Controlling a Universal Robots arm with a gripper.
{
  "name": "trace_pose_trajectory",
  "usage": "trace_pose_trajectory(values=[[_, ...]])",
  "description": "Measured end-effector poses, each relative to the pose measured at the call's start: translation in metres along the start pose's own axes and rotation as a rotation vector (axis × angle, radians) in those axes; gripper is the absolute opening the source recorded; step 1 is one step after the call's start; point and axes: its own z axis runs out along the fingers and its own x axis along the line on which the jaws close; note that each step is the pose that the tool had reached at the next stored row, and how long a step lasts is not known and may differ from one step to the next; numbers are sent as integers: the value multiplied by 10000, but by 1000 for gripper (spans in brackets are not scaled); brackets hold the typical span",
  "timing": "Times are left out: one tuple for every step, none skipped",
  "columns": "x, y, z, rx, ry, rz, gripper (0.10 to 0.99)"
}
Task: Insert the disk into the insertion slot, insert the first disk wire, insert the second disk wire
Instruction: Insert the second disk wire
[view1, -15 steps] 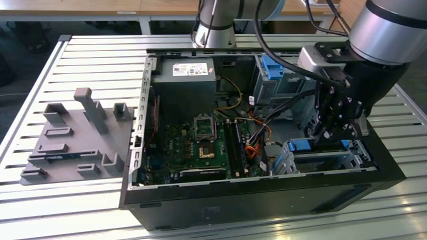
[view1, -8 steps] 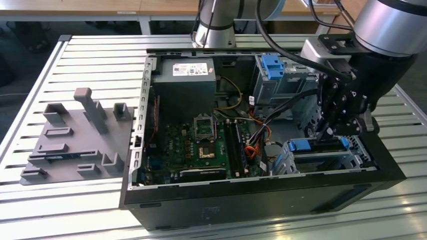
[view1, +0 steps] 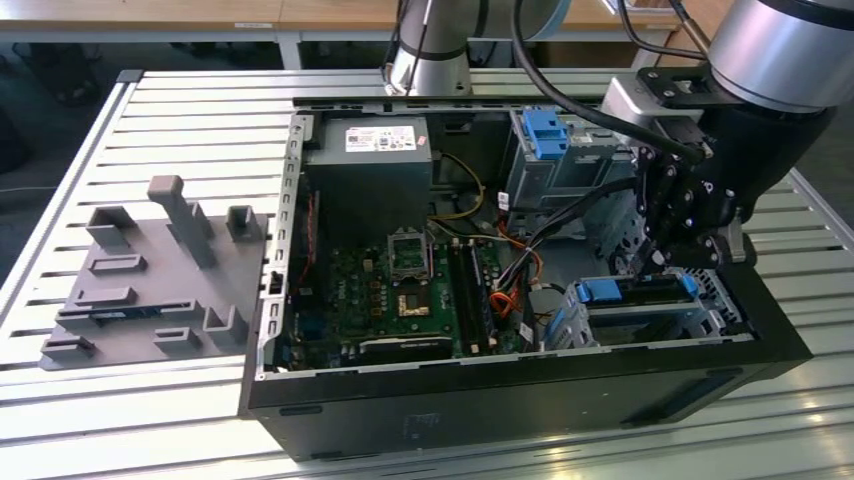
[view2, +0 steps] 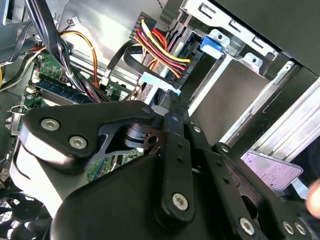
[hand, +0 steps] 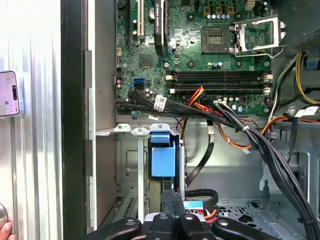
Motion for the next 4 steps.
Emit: trace_pose_trajectory(values=[[0,0,-8,0,0,0,106],[1,0,-17,0,1,0,106],[1,0,-17,0,0,0,106],[1,0,-17,0,0,0,106]])
